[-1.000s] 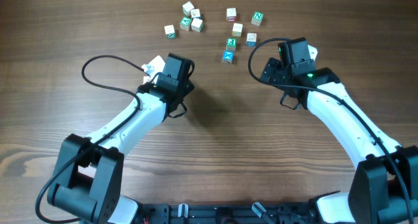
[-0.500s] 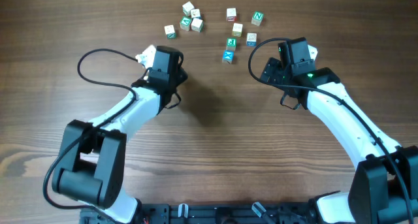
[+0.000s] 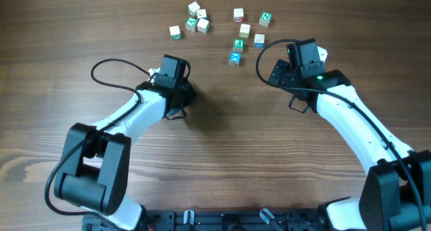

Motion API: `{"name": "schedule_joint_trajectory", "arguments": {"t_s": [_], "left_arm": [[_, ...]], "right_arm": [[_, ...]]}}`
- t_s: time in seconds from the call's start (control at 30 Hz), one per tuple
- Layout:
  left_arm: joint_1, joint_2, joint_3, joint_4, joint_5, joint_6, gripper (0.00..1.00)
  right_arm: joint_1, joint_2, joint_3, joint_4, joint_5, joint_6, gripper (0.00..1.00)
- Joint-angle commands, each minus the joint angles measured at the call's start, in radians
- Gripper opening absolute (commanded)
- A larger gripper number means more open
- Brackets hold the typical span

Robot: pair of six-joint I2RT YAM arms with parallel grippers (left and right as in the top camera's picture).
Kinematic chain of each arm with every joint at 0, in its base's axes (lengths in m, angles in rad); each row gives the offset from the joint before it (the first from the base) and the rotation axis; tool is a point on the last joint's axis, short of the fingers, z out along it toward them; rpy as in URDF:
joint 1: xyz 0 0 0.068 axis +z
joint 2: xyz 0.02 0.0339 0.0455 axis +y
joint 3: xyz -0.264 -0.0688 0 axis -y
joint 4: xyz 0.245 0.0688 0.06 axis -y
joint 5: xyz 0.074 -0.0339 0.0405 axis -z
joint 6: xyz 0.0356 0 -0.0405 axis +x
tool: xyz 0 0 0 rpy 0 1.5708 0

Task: Form a circle

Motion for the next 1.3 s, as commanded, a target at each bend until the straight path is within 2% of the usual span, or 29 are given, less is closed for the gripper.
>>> {"name": "schedule_joint_trajectory", "arguments": {"t_s": [0.0, 0.2, 0.47, 0.7, 0.97, 1.27], "left_arm": [[0.001, -0.068, 0.003, -0.067, -0.035, 0.050, 0.04], [0.001, -0.152, 0.003, -0.151, -0.073, 0.050, 0.04], [0.001, -0.143, 0.003, -0.201, -0.123, 0.049, 0.04], [0.001, -0.053, 0.003, -0.175, -0.162, 0.018, 0.04], [0.001, -0.048, 0.003, -0.181, -0.211, -0.068, 0.04], [0.001, -0.019, 0.003, -0.156, -0.229, -0.085, 0.04]], "right_arm": [[0.000, -0.007, -0.001, 0.002, 0.018, 0.008, 1.00], [0.000, -0.007, -0.001, 0.002, 0.018, 0.008, 1.00], [0.000, -0.007, -0.001, 0.002, 0.018, 0.009, 1.00], [0.000, -0.007, -0.001, 0.002, 0.018, 0.008, 1.00], [0.000, -0.007, -0.001, 0.002, 0.018, 0.008, 1.00], [0.000, -0.007, -0.001, 0.002, 0.018, 0.008, 1.00]]}}
